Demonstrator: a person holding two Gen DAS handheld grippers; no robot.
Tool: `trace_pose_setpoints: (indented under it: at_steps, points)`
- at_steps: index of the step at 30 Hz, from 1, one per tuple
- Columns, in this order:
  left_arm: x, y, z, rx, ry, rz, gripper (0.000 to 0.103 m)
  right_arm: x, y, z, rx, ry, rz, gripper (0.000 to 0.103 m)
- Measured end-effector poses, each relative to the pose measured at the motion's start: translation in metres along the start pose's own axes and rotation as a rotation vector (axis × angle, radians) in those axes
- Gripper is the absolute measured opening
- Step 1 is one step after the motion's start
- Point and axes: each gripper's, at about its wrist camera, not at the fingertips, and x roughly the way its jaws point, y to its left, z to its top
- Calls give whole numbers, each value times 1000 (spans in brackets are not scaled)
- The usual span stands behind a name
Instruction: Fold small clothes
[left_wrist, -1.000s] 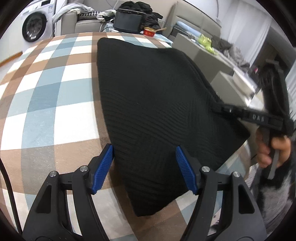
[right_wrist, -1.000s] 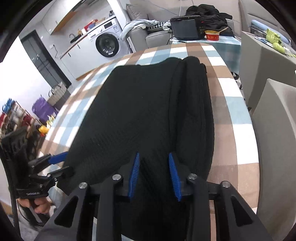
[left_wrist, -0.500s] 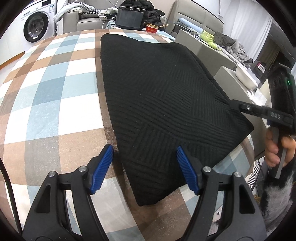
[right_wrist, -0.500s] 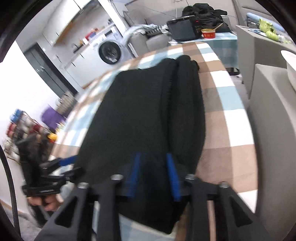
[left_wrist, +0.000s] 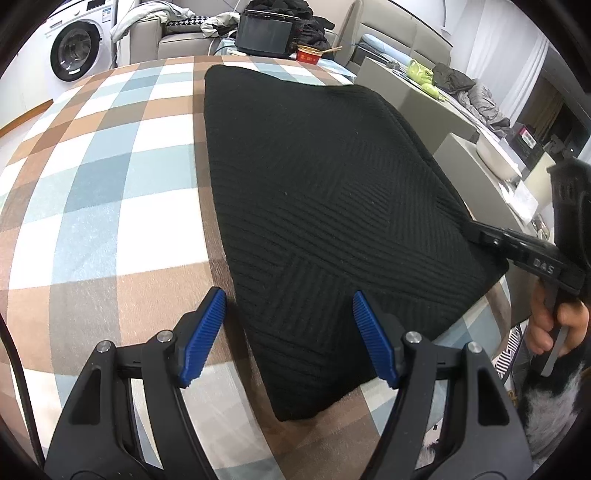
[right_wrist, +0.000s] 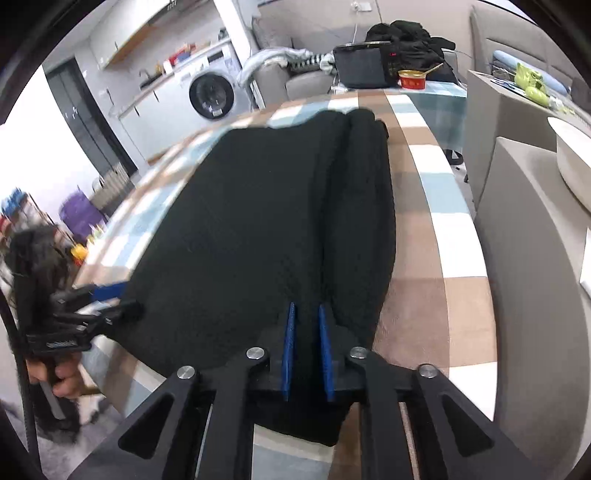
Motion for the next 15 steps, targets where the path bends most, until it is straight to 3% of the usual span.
trace_pose_setpoints:
  at_steps: [3, 9, 12, 15]
  points:
    - [3, 3, 10, -12, -5, 1, 69, -1, -5, 5, 32, -29, 21, 41]
    - [20, 9, 34, -38, -2, 20, 69, 0, -14, 19, 70, -69, -42, 45]
    - [29, 11, 43, -54, 3, 20, 69, 2, -22, 25, 81, -65, -57, 53]
    - [35, 12, 51, -64, -6, 15, 69, 12, -29, 29, 95, -46, -58, 54]
